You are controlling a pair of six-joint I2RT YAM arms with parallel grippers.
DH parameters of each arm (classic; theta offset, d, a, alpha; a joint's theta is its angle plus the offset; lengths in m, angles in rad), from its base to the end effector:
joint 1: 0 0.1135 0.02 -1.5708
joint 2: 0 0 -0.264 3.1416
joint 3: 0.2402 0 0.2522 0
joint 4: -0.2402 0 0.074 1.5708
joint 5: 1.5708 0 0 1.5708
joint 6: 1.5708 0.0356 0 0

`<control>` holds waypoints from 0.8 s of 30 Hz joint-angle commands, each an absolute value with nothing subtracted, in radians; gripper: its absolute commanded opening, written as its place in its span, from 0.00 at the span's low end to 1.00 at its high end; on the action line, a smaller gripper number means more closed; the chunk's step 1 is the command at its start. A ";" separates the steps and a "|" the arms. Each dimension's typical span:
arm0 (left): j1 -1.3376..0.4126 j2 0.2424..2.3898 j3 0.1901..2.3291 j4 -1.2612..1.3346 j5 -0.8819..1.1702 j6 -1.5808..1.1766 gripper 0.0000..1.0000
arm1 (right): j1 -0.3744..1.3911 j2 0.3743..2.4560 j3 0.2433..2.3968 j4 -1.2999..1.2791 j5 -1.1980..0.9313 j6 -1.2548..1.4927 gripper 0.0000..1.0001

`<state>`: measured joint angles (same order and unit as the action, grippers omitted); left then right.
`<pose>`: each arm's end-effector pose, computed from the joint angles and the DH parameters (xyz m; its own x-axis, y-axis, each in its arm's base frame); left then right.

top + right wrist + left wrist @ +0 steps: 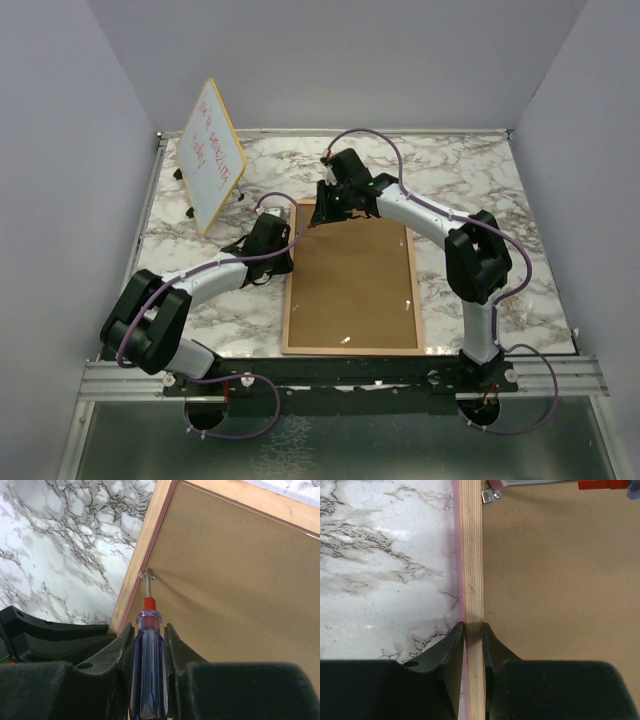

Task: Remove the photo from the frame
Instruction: Release the photo frame item from the photo frame.

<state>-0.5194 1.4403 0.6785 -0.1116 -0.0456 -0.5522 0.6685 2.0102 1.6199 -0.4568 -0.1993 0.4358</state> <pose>0.2393 -0.1349 0.1656 -0.8133 -0.1386 -0.5651 0.0515 0.9503 -0.3071 0.3517 0.2868 0.2331 -0.8330 -0.1306 -0.5376 -0.3958 0.8197 0.4140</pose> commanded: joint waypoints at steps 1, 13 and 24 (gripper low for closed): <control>-0.515 1.483 0.659 -0.198 -0.121 -0.518 0.19 | 0.678 1.985 1.592 -0.555 -0.176 0.410 0.01; -0.515 1.485 0.659 -0.195 -0.117 -0.517 0.19 | 0.682 2.011 1.628 -0.552 -0.167 0.408 0.01; -0.515 1.486 0.657 -0.193 -0.117 -0.518 0.18 | 0.683 2.040 1.646 -0.545 -0.218 0.403 0.01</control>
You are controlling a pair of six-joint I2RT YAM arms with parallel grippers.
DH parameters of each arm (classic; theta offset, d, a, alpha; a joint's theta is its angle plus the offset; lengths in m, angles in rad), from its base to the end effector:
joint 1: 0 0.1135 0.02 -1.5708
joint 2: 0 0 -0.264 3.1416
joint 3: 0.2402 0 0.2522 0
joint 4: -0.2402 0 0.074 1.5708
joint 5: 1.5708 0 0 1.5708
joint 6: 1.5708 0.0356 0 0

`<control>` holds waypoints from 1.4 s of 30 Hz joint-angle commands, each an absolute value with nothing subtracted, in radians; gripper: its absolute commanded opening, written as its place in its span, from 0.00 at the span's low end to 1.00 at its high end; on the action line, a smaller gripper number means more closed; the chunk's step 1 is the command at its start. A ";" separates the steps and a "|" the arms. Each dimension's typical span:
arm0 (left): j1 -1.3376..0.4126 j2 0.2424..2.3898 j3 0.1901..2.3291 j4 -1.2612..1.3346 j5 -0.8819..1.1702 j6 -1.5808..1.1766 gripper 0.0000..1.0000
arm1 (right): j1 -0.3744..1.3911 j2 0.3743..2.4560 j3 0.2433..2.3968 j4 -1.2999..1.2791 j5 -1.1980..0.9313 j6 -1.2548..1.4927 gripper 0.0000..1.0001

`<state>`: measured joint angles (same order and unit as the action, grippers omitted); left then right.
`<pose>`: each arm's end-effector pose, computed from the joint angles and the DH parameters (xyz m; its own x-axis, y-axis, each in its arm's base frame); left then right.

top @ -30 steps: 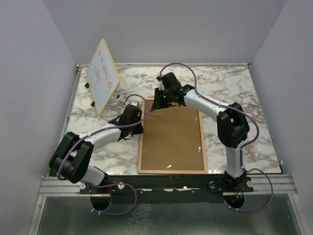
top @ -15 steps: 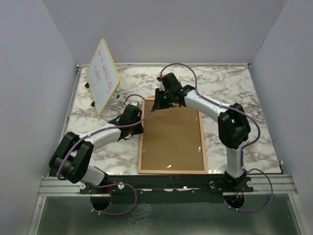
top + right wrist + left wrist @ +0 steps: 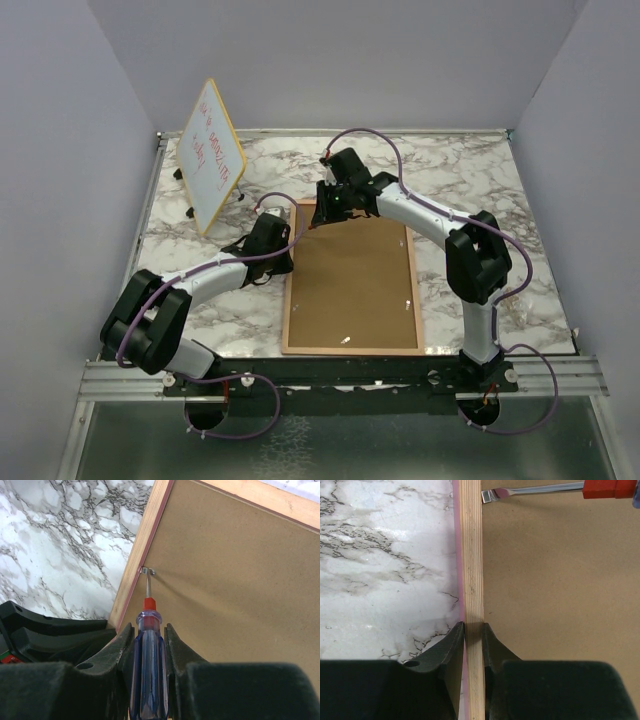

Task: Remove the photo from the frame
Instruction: Release the photo frame item from the photo frame.

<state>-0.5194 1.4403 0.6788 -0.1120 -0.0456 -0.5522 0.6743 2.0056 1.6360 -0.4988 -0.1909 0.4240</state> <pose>0.2393 -0.1349 0.1657 -0.8133 -0.1386 -0.5650 0.0514 0.9503 -0.3071 0.3486 0.2873 0.2372 -0.8350 -0.1503 -0.5293 -0.4007 0.8254 0.3978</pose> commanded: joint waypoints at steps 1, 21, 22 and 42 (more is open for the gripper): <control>-0.515 1.486 0.655 -0.192 -0.117 -0.518 0.18 | 0.683 2.038 1.643 -0.542 -0.216 0.404 0.01; -0.515 1.478 0.657 -0.195 -0.117 -0.520 0.18 | 0.682 2.036 1.693 -0.520 -0.143 0.456 0.01; -0.515 1.478 0.656 -0.195 -0.117 -0.520 0.18 | 0.681 2.041 1.692 -0.516 -0.152 0.456 0.01; -0.515 1.482 0.659 -0.197 -0.118 -0.517 0.17 | 0.684 2.071 1.682 -0.568 -0.242 0.393 0.01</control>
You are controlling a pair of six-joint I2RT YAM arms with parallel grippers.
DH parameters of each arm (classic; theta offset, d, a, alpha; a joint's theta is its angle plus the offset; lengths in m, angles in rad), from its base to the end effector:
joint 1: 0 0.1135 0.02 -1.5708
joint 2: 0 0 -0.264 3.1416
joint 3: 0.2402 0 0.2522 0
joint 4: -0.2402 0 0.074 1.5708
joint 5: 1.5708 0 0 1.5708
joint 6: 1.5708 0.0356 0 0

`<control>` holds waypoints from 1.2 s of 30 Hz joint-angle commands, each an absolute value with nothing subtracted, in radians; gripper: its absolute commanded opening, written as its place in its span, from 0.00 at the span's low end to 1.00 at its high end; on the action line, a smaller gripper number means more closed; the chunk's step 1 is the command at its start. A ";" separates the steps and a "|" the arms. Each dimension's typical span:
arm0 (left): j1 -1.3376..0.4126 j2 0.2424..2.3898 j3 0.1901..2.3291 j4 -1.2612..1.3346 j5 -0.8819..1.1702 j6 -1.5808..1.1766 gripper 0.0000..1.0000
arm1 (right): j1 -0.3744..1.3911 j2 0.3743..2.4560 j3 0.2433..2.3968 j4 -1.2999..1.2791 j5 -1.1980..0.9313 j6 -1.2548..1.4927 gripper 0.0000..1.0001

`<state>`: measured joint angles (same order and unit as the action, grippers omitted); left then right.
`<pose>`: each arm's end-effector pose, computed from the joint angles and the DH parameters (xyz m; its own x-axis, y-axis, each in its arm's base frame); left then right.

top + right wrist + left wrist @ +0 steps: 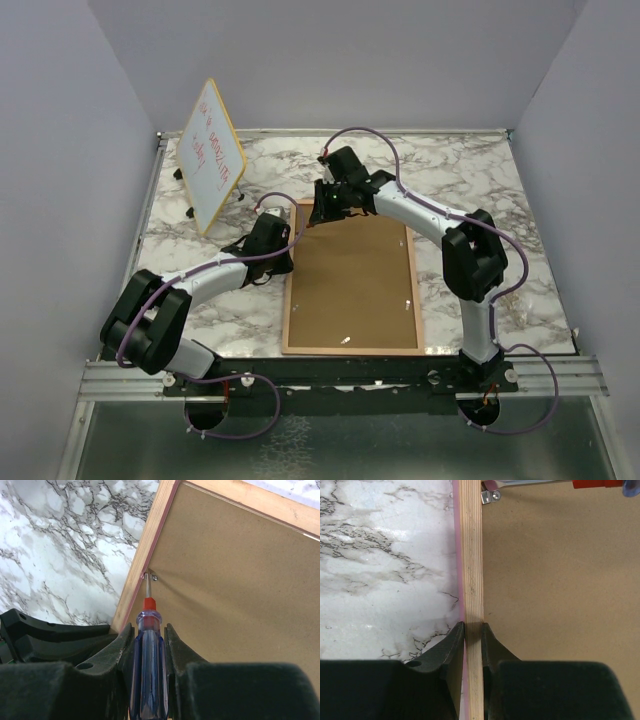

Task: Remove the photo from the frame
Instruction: Release the photo frame item from the photo frame.

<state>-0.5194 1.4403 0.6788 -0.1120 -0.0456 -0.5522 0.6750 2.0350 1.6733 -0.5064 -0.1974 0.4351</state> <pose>0.2393 -0.1349 0.1657 -0.8133 -0.1386 -0.5650 0.0514 0.9503 -0.3071 0.3539 0.2922 0.2359 -0.8402 -0.1431 -0.5230 -0.3943 0.8234 0.4081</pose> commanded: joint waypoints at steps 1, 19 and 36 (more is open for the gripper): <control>-0.515 1.483 0.660 -0.197 -0.118 -0.516 0.17 | 0.684 2.072 1.685 -0.579 -0.243 0.384 0.01; -0.515 1.486 0.660 -0.198 -0.123 -0.512 0.16 | 0.686 2.069 1.680 -0.629 -0.269 0.313 0.01; -0.515 1.489 0.664 -0.198 -0.124 -0.511 0.15 | 0.695 2.066 1.690 -0.675 -0.252 0.280 0.01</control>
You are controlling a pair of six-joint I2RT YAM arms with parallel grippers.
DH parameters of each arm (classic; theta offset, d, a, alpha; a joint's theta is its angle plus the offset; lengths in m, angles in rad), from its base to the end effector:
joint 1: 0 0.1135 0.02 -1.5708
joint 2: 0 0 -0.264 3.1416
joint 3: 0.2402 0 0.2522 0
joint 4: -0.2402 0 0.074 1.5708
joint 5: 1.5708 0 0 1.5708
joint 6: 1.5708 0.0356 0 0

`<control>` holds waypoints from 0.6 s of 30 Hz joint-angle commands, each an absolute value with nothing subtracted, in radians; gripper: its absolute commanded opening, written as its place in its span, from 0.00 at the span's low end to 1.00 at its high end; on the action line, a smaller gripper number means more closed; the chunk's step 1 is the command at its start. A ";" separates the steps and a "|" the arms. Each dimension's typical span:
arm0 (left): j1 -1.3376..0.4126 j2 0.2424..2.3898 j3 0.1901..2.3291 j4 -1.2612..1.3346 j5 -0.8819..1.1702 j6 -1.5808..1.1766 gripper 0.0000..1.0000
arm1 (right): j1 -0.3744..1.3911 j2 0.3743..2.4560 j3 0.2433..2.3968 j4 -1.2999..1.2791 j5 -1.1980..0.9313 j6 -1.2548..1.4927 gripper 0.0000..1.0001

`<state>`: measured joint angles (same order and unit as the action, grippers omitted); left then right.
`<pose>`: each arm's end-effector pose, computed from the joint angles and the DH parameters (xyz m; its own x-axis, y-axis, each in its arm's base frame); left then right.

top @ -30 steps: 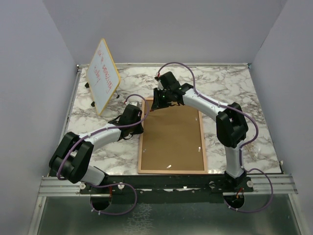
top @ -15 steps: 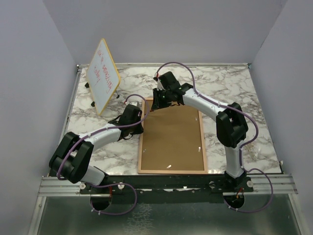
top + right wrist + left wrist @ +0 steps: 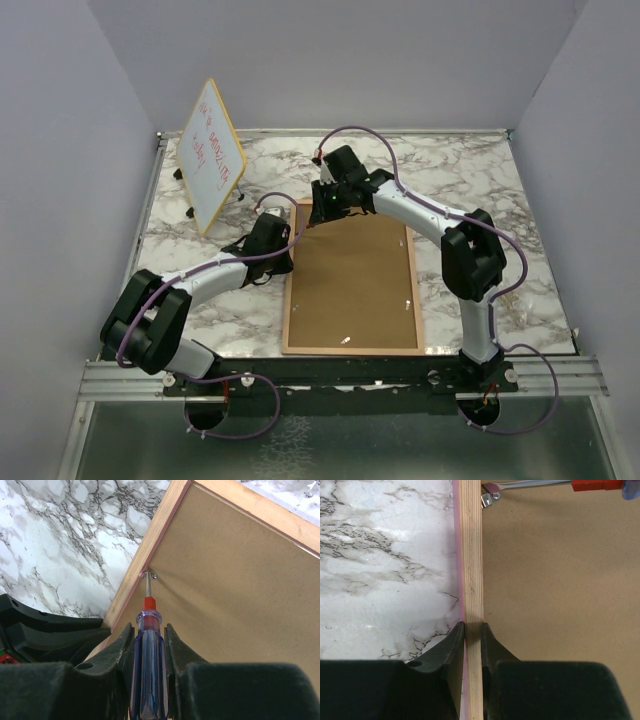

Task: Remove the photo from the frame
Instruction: Release the photo frame item from the photo frame.

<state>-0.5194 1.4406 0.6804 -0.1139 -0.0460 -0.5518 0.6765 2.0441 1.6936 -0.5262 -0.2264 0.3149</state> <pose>0.2395 -0.1350 0.1659 -0.8135 -0.1381 -0.5649 0.0514 0.9505 -0.3064 0.3541 0.2946 0.2372 -0.7935 -0.2500 -0.5548 -0.5009 0.7861 0.3622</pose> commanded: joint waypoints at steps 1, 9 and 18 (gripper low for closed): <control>-0.515 1.489 0.663 -0.198 -0.124 -0.511 0.15 | 0.695 2.067 1.689 -0.677 -0.258 0.277 0.01; -0.515 1.488 0.661 -0.198 -0.126 -0.511 0.15 | 0.704 2.078 1.692 -0.684 -0.265 0.269 0.01; -0.515 1.486 0.663 -0.199 -0.127 -0.509 0.15 | 0.707 2.064 1.681 -0.679 -0.275 0.261 0.01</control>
<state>-0.5205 1.4410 0.6807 -0.1143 -0.0463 -0.5484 0.6857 2.0441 1.6978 -0.5602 -0.2279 0.2852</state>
